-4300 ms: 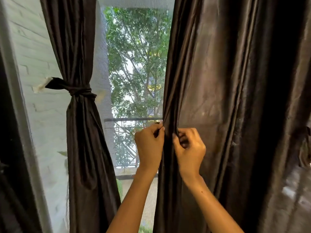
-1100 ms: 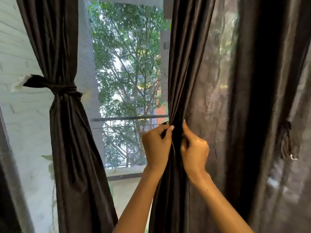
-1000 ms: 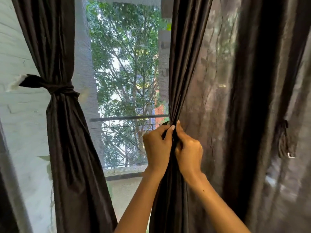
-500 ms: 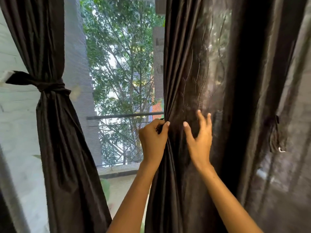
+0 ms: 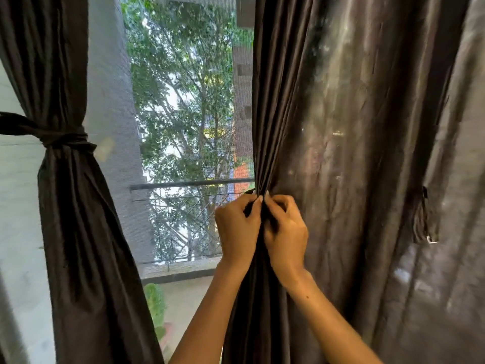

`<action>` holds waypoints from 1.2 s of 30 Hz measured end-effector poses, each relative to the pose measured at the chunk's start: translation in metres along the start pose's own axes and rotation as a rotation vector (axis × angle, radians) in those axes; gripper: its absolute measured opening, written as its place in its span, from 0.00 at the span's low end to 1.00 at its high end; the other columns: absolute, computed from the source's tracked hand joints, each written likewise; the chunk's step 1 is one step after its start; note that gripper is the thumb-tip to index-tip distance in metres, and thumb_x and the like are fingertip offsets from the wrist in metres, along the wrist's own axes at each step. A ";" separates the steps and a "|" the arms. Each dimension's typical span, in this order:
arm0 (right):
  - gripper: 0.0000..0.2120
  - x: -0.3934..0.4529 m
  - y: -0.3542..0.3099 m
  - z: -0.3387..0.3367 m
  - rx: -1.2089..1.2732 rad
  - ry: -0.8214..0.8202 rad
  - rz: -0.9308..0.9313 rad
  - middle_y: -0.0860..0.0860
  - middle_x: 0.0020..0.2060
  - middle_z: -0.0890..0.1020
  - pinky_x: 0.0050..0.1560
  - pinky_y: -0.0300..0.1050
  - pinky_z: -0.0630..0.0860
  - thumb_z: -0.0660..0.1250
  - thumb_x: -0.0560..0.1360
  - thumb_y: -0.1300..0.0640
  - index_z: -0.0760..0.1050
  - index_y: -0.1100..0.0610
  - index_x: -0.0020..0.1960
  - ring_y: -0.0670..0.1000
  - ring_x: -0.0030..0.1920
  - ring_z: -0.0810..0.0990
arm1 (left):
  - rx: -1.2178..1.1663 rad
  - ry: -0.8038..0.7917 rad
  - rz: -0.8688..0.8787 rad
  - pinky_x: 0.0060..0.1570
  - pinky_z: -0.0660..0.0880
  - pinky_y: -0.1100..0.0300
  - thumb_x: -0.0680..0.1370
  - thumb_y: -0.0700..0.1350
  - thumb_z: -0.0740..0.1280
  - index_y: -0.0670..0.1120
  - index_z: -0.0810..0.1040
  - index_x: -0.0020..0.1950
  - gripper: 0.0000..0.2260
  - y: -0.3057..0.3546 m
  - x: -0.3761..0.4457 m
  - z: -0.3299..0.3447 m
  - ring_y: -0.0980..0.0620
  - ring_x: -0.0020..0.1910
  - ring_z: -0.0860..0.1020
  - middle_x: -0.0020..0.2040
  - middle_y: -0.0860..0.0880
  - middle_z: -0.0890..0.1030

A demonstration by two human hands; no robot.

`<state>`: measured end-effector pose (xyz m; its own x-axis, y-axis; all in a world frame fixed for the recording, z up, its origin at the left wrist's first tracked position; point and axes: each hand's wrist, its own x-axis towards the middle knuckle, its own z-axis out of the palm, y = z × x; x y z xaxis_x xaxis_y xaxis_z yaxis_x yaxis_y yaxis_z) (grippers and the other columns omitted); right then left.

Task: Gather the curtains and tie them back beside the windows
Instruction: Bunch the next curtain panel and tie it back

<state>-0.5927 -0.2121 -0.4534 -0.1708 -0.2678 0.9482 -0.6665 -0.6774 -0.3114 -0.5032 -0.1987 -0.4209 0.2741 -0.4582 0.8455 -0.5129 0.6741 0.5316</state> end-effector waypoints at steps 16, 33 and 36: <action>0.37 0.025 0.024 -0.021 0.127 0.052 0.369 0.56 0.76 0.58 0.73 0.44 0.59 0.71 0.74 0.53 0.55 0.56 0.76 0.50 0.75 0.57 | -0.050 0.014 -0.078 0.35 0.73 0.69 0.72 0.42 0.73 0.44 0.84 0.41 0.02 0.000 0.004 0.005 0.69 0.32 0.76 0.32 0.56 0.80; 0.22 -0.004 0.008 -0.015 0.189 -0.069 0.105 0.48 0.54 0.83 0.49 0.31 0.77 0.64 0.69 0.64 0.77 0.56 0.63 0.40 0.48 0.82 | -0.107 -0.039 -0.072 0.31 0.73 0.54 0.73 0.51 0.72 0.49 0.85 0.40 0.07 0.007 -0.003 0.012 0.52 0.29 0.78 0.30 0.51 0.82; 0.18 0.000 0.013 -0.019 0.228 -0.076 0.160 0.47 0.54 0.83 0.52 0.40 0.78 0.64 0.71 0.63 0.80 0.55 0.59 0.43 0.50 0.81 | -0.039 -0.007 -0.081 0.32 0.72 0.69 0.74 0.47 0.72 0.47 0.85 0.40 0.05 0.004 0.003 0.012 0.64 0.30 0.77 0.33 0.52 0.83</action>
<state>-0.6153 -0.2075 -0.4566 -0.2000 -0.4285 0.8811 -0.4534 -0.7567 -0.4710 -0.5143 -0.2044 -0.4173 0.3080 -0.5158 0.7994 -0.4569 0.6568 0.5999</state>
